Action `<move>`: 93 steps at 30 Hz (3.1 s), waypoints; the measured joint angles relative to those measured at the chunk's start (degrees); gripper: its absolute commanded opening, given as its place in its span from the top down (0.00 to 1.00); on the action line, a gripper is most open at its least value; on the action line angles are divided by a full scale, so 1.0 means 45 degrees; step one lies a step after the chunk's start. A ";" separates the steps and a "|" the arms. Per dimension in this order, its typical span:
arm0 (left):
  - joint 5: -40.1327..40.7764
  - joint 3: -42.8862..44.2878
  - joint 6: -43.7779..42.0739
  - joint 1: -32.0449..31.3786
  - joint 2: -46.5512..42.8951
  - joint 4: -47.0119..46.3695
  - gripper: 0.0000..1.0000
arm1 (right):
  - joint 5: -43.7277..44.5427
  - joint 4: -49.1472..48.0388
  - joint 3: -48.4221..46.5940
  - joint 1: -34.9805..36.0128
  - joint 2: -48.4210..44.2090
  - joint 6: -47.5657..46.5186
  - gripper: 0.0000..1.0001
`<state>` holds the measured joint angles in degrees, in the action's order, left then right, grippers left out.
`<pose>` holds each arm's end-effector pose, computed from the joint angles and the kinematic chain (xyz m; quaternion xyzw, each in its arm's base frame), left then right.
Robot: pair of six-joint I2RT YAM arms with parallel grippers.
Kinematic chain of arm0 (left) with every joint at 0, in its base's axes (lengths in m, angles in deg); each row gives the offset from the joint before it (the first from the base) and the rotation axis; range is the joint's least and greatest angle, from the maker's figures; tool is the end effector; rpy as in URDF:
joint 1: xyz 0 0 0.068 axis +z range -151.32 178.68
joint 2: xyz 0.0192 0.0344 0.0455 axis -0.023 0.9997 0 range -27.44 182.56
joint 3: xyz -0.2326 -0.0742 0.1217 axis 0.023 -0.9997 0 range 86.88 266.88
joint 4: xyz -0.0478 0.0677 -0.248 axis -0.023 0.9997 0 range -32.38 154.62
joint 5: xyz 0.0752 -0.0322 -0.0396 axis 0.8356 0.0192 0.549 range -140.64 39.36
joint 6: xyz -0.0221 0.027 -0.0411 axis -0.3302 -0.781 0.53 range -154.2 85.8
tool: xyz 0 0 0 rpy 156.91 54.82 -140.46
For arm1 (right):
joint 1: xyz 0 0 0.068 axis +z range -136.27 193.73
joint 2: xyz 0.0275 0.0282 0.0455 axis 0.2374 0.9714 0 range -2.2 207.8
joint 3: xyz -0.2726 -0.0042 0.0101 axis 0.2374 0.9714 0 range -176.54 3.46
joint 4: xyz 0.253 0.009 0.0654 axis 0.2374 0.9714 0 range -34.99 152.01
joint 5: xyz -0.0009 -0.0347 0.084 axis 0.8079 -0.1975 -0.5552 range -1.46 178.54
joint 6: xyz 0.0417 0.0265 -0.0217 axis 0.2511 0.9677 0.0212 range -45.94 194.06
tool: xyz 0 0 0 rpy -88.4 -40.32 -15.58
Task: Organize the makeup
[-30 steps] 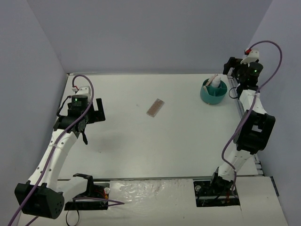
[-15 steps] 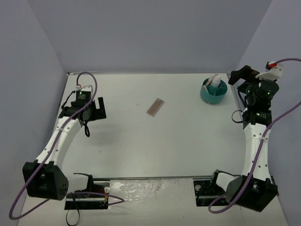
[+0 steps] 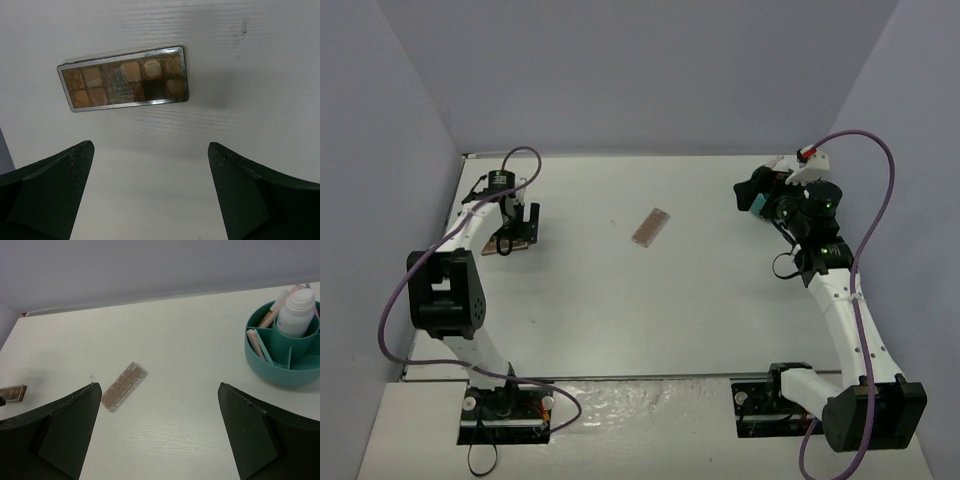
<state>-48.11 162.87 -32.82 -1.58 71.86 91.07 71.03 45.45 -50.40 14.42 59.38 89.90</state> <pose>0.3715 -0.0002 0.2405 -0.0157 0.9579 0.0171 0.2862 0.2530 0.0137 0.3757 -0.0178 0.6960 0.2067 0.6874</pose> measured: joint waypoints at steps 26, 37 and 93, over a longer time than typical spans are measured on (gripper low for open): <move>0.2813 0.2428 -0.0595 0.0008 0.3921 -0.0204 0.03 | 0.0649 0.0272 0.0005 0.1139 0.0062 -0.1264 0.00; 0.1070 0.3988 -0.0556 0.1438 0.4876 -0.0030 0.04 | 0.0649 0.0287 0.0005 0.1291 0.0151 -0.1384 0.00; -0.4581 -0.1749 0.1885 -0.5752 -0.4586 -0.4563 0.94 | -0.4131 0.0130 -0.1023 0.4132 0.0948 0.1656 0.06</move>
<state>-68.72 154.99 -24.34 -27.46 51.23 70.54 52.44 46.03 -55.00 33.02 63.65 97.35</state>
